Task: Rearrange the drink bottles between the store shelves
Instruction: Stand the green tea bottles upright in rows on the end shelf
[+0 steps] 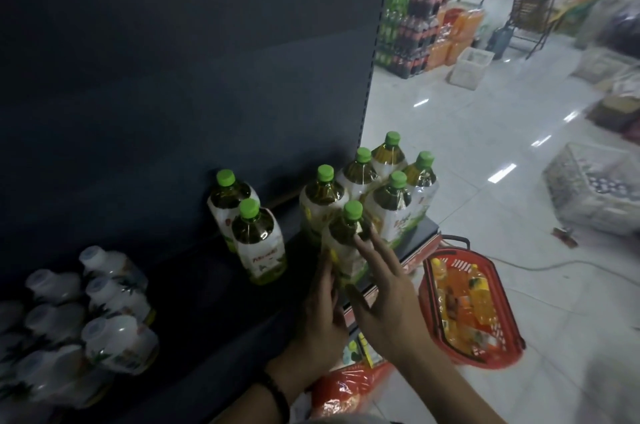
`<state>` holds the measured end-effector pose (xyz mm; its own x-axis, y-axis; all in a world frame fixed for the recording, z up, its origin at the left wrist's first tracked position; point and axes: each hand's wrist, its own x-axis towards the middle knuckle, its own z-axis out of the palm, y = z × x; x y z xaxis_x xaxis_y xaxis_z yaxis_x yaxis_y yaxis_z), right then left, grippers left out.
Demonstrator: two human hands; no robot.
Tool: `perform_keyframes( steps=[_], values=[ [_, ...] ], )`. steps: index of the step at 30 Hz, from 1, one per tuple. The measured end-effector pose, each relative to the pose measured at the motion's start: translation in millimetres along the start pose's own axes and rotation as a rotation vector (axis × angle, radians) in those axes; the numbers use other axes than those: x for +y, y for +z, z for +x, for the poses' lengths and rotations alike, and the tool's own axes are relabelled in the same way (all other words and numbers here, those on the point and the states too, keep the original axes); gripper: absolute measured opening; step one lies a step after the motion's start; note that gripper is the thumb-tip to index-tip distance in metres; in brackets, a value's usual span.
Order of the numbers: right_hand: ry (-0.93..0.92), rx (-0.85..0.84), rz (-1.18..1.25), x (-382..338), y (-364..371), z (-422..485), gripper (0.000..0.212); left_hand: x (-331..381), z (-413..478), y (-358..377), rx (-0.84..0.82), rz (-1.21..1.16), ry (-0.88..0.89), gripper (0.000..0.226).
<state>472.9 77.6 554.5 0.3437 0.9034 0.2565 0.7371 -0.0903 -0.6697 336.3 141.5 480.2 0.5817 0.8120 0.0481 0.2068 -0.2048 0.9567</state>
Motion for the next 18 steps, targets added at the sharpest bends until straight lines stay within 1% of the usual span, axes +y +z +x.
perform_keyframes(
  steps=[3, 6, 8, 10, 12, 16, 18],
  values=[
    [-0.018, -0.05, -0.025, 3, -3, 7, 0.09, -4, 8, -1, -0.022, -0.011, -0.027, 0.111],
    [-0.014, -0.08, -0.038, 7, -5, 13, 0.094, 3, 13, -4, -0.059, -0.021, -0.078, 0.116],
    [-0.018, -0.106, -0.056, 11, -6, 15, 0.099, 10, 17, -5, -0.082, 0.014, -0.094, 0.117],
    [-0.018, -0.126, -0.075, 12, -9, 15, 0.102, 16, 20, -8, -0.101, 0.073, -0.085, 0.114],
    [-0.024, -0.126, -0.087, 13, -10, 15, 0.099, 19, 24, -12, -0.111, 0.091, -0.112, 0.111],
    [-0.039, -0.11, -0.098, 13, -7, 16, 0.094, 18, 28, -18, -0.146, 0.062, -0.162, 0.11],
    [-0.037, -0.097, -0.084, 12, -5, 15, 0.09, 18, 29, -19, -0.13, 0.006, -0.165, 0.104]
  ],
)
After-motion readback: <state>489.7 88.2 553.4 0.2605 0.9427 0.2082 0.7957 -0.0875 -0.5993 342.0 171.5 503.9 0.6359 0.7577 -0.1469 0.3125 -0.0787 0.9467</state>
